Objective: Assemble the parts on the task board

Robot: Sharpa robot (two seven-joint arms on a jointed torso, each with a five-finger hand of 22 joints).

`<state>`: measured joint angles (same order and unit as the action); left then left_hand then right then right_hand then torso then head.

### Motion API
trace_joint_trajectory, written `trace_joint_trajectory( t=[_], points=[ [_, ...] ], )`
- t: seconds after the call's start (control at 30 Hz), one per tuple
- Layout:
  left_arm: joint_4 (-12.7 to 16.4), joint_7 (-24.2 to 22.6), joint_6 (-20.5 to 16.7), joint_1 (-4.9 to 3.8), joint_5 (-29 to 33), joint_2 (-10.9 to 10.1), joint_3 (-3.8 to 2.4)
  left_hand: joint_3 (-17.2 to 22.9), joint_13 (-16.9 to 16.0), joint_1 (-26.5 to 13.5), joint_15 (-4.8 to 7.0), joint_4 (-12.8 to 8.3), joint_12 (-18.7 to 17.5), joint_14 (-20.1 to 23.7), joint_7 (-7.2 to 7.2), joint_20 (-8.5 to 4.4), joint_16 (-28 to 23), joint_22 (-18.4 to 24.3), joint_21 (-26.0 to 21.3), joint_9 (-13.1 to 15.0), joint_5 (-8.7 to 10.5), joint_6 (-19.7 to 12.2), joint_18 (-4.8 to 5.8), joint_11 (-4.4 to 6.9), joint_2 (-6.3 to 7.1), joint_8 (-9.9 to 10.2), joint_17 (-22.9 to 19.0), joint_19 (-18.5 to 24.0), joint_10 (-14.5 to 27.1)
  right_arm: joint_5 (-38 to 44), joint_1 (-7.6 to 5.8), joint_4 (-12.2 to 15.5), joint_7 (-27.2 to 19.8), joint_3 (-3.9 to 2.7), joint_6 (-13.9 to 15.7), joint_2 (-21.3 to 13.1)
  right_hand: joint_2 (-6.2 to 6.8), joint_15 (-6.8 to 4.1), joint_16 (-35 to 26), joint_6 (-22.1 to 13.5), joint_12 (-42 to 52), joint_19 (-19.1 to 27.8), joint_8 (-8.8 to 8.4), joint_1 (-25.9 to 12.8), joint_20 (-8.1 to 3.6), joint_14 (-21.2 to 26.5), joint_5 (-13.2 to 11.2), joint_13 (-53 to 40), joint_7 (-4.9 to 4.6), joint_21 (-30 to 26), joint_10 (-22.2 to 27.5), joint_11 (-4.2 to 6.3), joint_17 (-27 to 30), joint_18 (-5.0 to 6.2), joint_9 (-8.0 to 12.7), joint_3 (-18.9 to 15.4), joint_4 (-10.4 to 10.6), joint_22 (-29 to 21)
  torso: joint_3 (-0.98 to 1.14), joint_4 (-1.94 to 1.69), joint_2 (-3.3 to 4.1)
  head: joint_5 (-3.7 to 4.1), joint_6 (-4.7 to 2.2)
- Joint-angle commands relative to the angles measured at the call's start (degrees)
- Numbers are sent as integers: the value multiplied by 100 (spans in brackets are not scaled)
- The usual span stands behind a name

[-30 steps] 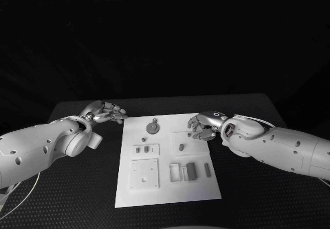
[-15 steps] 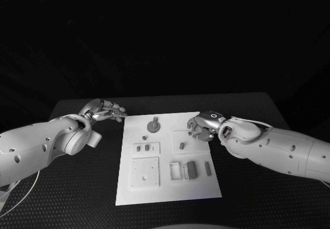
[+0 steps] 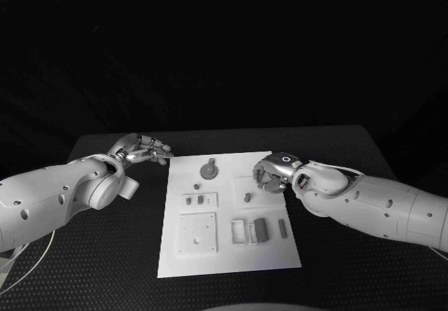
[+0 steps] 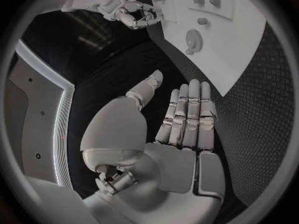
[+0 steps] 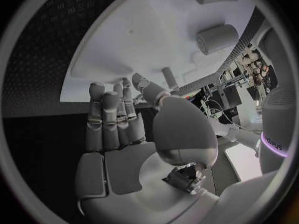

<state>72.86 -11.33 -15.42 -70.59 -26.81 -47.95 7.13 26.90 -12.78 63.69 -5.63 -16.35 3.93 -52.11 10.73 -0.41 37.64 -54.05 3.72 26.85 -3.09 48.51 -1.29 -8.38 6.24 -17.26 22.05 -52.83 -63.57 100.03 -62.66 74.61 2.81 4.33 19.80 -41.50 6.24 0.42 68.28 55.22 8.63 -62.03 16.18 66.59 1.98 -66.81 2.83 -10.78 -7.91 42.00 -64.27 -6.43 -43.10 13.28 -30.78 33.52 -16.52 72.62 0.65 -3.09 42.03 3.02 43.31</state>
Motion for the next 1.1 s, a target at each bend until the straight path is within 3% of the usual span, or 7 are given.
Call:
trace_joint_trajectory(
  t=[0.03, 0.43, 0.73, 1.1],
  points=[
    [8, -33, 67, -8, 50, 12, -4, -34, 9, -25, 9, -12, 0, -40, -5, 33, -40, 9, 5, -9, -4, -29, 9, -8, -17, -12, 11, -2, 30, 134, 47, -56, 46, 21, -115, 33, -67, -50, -23, 51, 6, -34, 33, -6, 8, 3, -1, 11, 6, -10, -52, 10, -13, 172, 10, -41, 2, 10, 5, 1, 2, -1, 7],
    [2, -3, 91, -8, 54, 21, -4, -62, 29, -65, 5, -8, -7, -47, 4, 36, -85, 53, 6, -19, -3, -54, 10, -17, -28, -9, 42, 0, 51, 170, 67, -176, 91, 33, -153, 111, -107, -64, -36, 69, -22, -46, 30, -61, 0, -8, -1, 37, 13, -13, -117, 25, -40, 172, 27, -44, 6, 24, 4, 3, 3, 7, 15],
    [-1, 37, 131, -8, 54, 20, -4, -71, 37, -78, 5, -9, -8, -50, 6, 37, -101, 69, 7, -23, -1, -63, 10, -20, -32, -9, 56, -1, 60, 279, 73, -214, 162, 64, -283, 143, -159, -140, -50, 56, 27, -63, 11, 8, -24, -30, -1, 15, 6, -14, -352, 103, -81, 172, 55, -19, -19, 51, 4, 5, 1, 19, 33],
    [2, 73, 148, -8, 53, 15, -4, -77, 45, -77, 5, -14, -10, -53, 9, 36, -114, 83, 8, -27, 0, -71, 9, -24, -32, -9, 70, -1, 70, 331, 74, -217, 214, 70, -323, 134, -276, -177, -63, 80, 13, -85, 20, 141, -48, -68, 0, 5, 15, -6, -453, 142, -118, 172, 65, 7, -29, 82, -1, 0, -1, 22, 42]
  ],
)
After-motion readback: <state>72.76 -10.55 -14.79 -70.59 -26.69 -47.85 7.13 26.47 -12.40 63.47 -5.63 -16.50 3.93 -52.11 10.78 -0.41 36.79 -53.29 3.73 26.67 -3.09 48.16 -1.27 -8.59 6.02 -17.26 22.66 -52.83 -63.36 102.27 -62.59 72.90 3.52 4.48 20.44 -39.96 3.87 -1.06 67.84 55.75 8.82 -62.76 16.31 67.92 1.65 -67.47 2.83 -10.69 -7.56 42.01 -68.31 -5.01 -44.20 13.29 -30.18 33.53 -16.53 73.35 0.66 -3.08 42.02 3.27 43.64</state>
